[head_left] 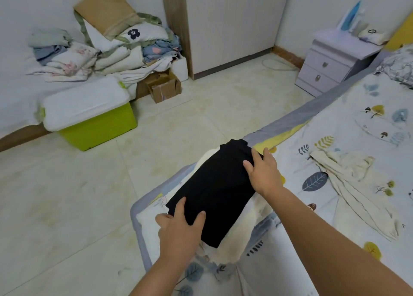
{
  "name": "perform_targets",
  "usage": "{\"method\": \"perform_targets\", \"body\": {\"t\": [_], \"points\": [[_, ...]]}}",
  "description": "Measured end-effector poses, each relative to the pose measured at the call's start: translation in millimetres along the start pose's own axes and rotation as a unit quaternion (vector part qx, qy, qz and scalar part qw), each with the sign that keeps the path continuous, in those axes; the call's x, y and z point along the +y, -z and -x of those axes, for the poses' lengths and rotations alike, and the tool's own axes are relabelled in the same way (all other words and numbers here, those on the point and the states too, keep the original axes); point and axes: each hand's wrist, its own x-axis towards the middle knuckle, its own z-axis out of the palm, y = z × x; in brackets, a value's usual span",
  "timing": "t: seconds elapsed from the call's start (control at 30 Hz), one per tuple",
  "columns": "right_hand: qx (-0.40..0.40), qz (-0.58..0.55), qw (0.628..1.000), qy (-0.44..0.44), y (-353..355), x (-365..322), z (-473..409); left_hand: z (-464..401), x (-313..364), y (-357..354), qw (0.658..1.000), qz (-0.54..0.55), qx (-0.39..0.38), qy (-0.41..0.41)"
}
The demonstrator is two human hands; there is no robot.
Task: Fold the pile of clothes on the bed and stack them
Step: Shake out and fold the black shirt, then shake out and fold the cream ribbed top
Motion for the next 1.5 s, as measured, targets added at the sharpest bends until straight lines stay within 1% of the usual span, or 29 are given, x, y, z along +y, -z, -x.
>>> {"method": "perform_targets", "body": {"t": [0.1, 0.17, 0.23, 0.3, 0.4, 0.5, 0.6, 0.77, 0.9, 1.03, 1.13, 1.2, 1.27, 1.33, 1.37, 1.43, 1.47, 1.5], "points": [[0.057, -0.066, 0.996, -0.001, 10, 7, 17, 2, 5, 9, 0.997, -0.052, 0.039, -0.047], [0.09, -0.091, 0.992, 0.01, 15, 16, 34, 8, 12, 16, 0.99, -0.068, 0.067, -0.1], [0.112, -0.118, 0.987, 0.015, 19, 29, 54, 17, 24, 19, 0.981, -0.06, 0.077, -0.166], [0.118, -0.126, 0.985, 0.006, 19, 47, 75, 28, 38, 15, 0.969, -0.052, 0.061, -0.234], [0.102, -0.126, 0.986, -0.027, 18, 80, 107, 43, 60, -5, 0.944, -0.066, 0.012, -0.324], [0.086, -0.118, 0.987, -0.061, 22, 114, 137, 57, 78, -34, 0.922, -0.079, -0.062, -0.373], [0.074, -0.103, 0.986, -0.111, 28, 149, 164, 70, 92, -68, 0.906, -0.106, -0.116, -0.393], [0.067, -0.077, 0.979, -0.176, 35, 212, 197, 79, 104, -129, 0.873, -0.206, -0.149, -0.415], [0.07, -0.054, 0.971, -0.221, 33, 263, 206, 77, 109, -180, 0.847, -0.257, -0.177, -0.431], [0.065, -0.031, 0.961, -0.268, 21, 312, 194, 61, 109, -239, 0.803, -0.322, -0.203, -0.459], [0.058, -0.028, 0.953, -0.296, 5, 340, 177, 40, 108, -286, 0.774, -0.372, -0.206, -0.469], [0.049, -0.032, 0.949, -0.31, -9, 354, 165, 25, 106, -319, 0.756, -0.403, -0.203, -0.474], [0.033, -0.043, 0.945, -0.321, -24, 365, 152, 11, 103, -352, 0.747, -0.423, -0.201, -0.473], [0.022, -0.059, 0.945, -0.322, -40, 373, 142, -2, 99, -381, 0.737, -0.445, -0.2, -0.467], [0.018, -0.063, 0.946, -0.317, -47, 377, 137, -8, 95, -393, 0.725, -0.461, -0.206, -0.467], [0.013, -0.071, 0.949, -0.308, -59, 384, 129, -17, 88, -413, 0.699, -0.479, -0.235, -0.477], [0.009, -0.076, 0.949, -0.307, -63, 387, 126, -19, 83, -420, 0.689, -0.479, -0.253, -0.482], [0.007, -0.08, 0.949, -0.305, -67, 391, 122, -15, 80, -424, 0.686, -0.466, -0.28, -0.483]]}}
